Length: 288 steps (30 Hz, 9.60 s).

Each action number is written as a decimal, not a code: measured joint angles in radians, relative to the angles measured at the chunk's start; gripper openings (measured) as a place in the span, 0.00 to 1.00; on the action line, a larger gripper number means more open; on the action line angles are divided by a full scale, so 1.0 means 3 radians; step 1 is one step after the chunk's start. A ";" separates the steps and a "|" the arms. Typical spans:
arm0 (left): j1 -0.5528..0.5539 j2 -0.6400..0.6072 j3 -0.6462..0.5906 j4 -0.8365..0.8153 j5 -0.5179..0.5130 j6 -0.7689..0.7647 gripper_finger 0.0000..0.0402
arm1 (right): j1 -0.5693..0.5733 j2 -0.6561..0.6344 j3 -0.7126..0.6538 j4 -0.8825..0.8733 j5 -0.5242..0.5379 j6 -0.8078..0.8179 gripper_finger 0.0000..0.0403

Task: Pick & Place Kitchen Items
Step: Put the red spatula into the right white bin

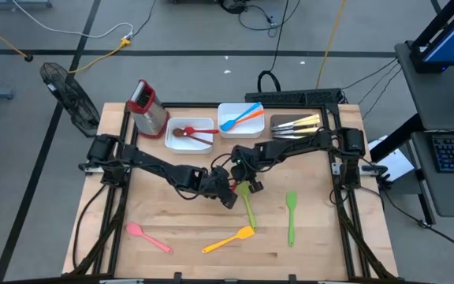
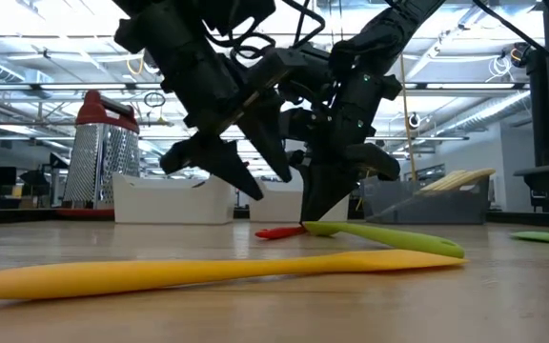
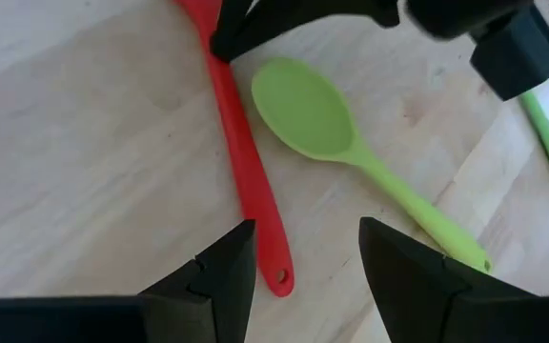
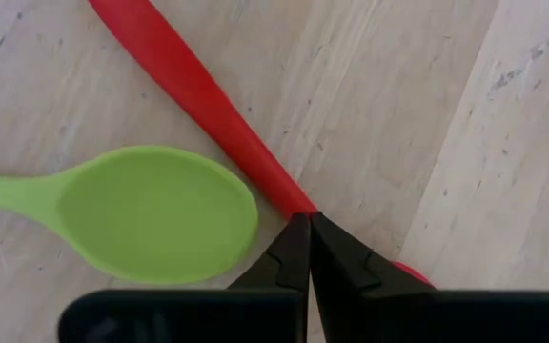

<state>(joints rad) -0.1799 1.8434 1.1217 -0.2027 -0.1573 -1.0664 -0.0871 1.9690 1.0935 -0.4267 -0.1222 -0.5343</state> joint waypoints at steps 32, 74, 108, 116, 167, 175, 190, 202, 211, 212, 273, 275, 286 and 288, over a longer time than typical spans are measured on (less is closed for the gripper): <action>0.0124 0.0087 -0.0004 0.0050 -0.0183 0.0381 0.48 | -0.0323 -0.0539 -0.0034 -0.0131 0.0512 0.0146 0.00; 0.0187 0.0275 -0.0003 0.0191 -0.0074 0.0400 0.48 | -0.0688 -0.0287 -0.0014 0.0390 -0.0469 0.0814 0.26; 0.0200 0.0548 0.0011 0.0067 0.0008 0.0408 0.45 | -0.0733 -0.0281 -0.0018 0.0582 -0.0942 0.1569 0.26; 0.0314 0.0547 0.0006 0.0002 0.0016 0.0604 0.23 | -0.0712 -0.0281 -0.0020 0.0619 -0.0997 0.1658 0.26; 0.0374 0.0695 0.0013 0.0224 0.0117 0.0561 0.13 | -0.0811 -0.0193 -0.0015 0.0836 -0.1338 0.2778 0.26; 0.0413 0.0695 0.0013 0.0256 0.0088 0.0592 0.13 | -0.0799 -0.0093 -0.0015 0.0938 -0.1459 0.2797 0.22; 0.0415 0.0700 0.0002 0.0370 -0.0031 0.0567 0.13 | -0.0647 -0.0099 -0.0014 0.0758 -0.0904 0.2613 0.01; 0.0376 0.0592 -0.0011 0.0386 -0.0062 0.0721 0.15 | -0.0641 -0.0147 -0.0014 0.0581 -0.0890 0.2599 0.00; 0.0384 0.0514 -0.0011 0.0337 -0.0136 0.0869 0.25 | -0.0642 -0.0302 -0.0024 0.0535 -0.0911 0.2601 0.00; 0.0384 0.0515 -0.0010 0.0335 -0.0138 0.0867 0.25 | -0.0640 -0.0313 -0.0023 0.0514 -0.0941 0.2608 0.00; 0.0487 0.0224 -0.0003 0.0215 0.0874 0.0731 0.52 | -0.0668 -0.0489 -0.0014 0.0793 -0.1410 0.2823 0.00; 0.0487 0.0223 -0.0003 0.0169 0.0873 0.0728 0.55 | -0.0669 -0.0511 -0.0011 0.0792 -0.1339 0.2806 0.00; 0.0487 0.0223 0.0000 0.0217 0.0717 0.0682 0.67 | -0.0666 -0.0539 -0.0015 0.0772 -0.1341 0.2804 0.00; 0.0487 0.0223 0.0000 0.0248 0.0695 0.0695 0.67 | -0.0664 -0.0539 -0.0015 0.0767 -0.1341 0.2812 0.00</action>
<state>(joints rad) -0.0338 1.9102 1.1217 -0.1284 0.0513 -0.8578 -0.2863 1.8072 1.0889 -0.1967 -0.5245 0.3093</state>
